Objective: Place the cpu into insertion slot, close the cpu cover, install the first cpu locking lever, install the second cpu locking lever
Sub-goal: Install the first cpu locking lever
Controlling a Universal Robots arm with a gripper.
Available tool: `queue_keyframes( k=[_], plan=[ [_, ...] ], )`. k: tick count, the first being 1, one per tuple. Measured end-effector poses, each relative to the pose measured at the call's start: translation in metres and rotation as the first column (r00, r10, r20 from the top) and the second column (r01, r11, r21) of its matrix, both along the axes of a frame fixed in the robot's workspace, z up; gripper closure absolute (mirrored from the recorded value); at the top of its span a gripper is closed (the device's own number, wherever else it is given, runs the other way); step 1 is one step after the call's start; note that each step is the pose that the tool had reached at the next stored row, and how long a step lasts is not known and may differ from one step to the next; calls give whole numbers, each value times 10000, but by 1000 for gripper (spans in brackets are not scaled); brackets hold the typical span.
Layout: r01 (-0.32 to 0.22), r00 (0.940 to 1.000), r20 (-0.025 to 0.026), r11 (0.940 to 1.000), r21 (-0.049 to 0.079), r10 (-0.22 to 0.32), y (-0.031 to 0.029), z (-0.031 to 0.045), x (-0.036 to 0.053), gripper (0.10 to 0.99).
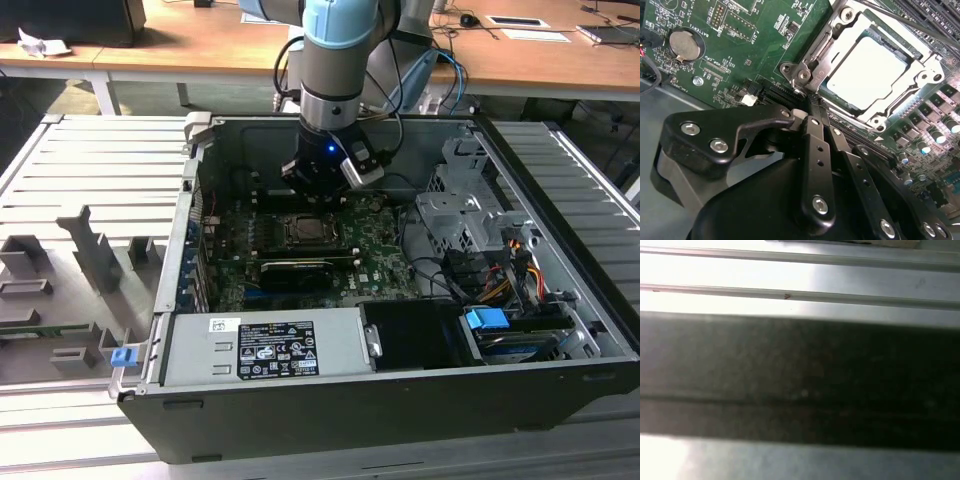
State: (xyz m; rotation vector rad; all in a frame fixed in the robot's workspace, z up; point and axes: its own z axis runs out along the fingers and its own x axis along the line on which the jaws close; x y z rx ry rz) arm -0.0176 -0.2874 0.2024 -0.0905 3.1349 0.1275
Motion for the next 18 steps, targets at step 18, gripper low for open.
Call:
queue_keyframes(
  k=[18],
  plan=[
    [0,10000,-7,10000,-14,0,-29,160,-1,980]
  ],
)
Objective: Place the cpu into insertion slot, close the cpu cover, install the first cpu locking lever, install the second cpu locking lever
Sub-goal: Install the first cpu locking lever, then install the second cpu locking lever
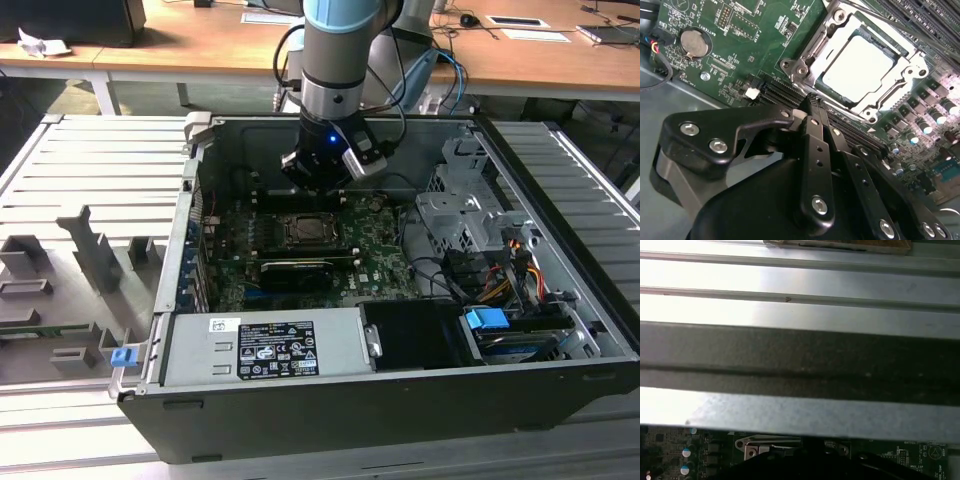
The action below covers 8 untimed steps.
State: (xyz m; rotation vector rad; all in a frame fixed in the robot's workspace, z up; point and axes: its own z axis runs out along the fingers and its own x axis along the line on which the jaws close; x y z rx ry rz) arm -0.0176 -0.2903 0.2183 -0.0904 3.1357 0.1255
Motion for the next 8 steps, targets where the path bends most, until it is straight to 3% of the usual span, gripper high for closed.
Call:
queue_keyframes(
  k=[8],
  plan=[
    [-1,10000,-1,10000,-2,1,-18,1,0,980]
  ],
)
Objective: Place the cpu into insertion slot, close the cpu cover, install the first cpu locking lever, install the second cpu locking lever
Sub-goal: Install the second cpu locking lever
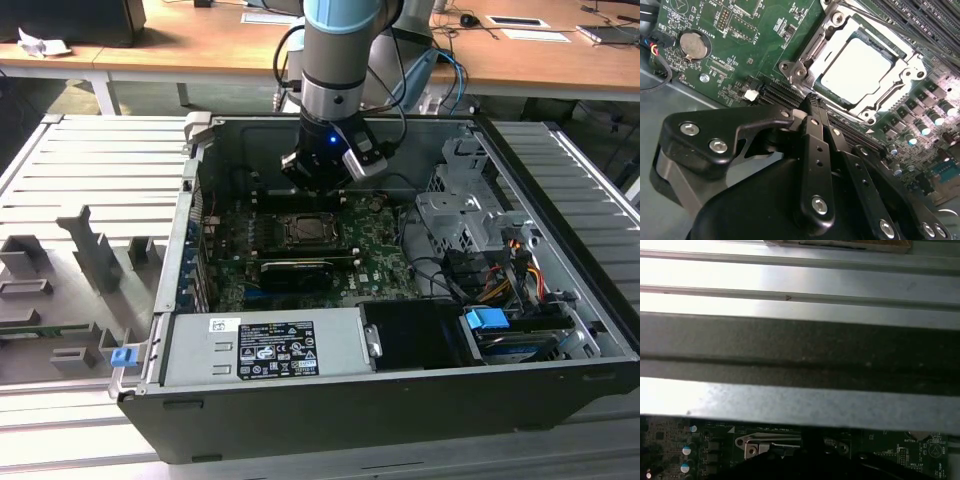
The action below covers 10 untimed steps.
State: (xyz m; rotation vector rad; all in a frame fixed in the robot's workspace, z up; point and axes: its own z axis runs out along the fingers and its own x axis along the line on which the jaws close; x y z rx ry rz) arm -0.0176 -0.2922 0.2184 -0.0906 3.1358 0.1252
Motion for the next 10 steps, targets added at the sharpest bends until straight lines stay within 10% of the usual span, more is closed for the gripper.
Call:
queue_keyframes(
  k=[10],
  plan=[
    [1,10000,0,10000,2,-1,-50,119,0,980]
  ],
)
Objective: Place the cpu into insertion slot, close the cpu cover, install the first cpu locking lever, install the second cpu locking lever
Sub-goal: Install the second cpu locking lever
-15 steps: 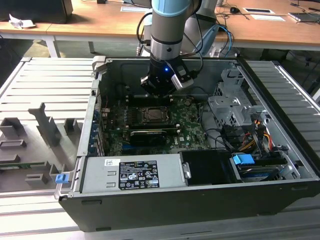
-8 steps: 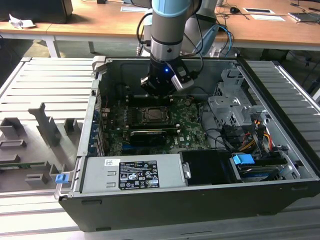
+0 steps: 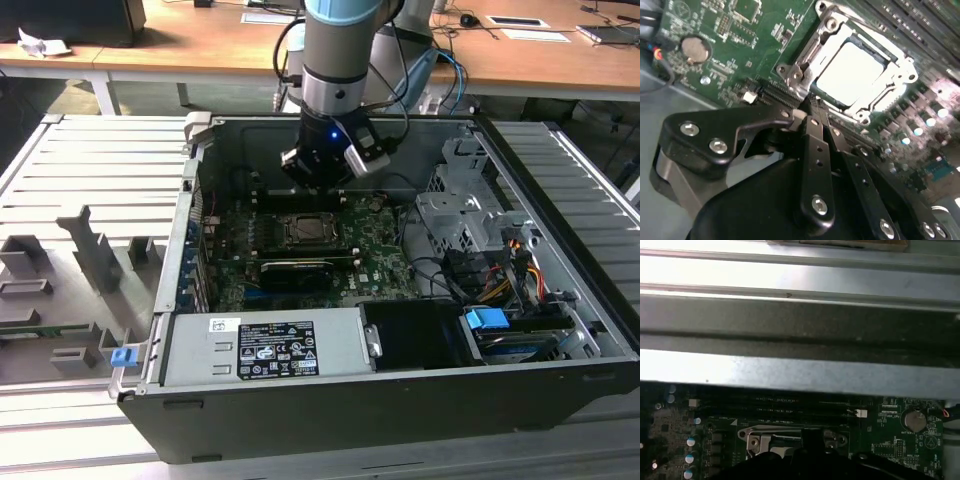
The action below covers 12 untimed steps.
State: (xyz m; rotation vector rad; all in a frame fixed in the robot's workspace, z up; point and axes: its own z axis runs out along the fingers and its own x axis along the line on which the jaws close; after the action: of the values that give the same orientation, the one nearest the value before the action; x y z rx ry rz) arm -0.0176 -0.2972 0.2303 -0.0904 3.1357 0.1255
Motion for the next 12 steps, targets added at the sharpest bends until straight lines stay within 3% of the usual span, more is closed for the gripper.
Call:
queue_keyframes(
  k=[3,7,8,9,12],
  plan=[
    [-1,10000,0,10000,-1,1,-1,222,0,980],
    [-1,10000,0,10000,-1,1,-58,254,-3,980],
    [-1,10000,0,10000,-1,1,-113,254,-5,980],
    [0,10000,0,10000,0,0,-229,252,-8,980],
    [-2,10000,-1,10000,-2,2,-376,249,-7,980]
  ],
)
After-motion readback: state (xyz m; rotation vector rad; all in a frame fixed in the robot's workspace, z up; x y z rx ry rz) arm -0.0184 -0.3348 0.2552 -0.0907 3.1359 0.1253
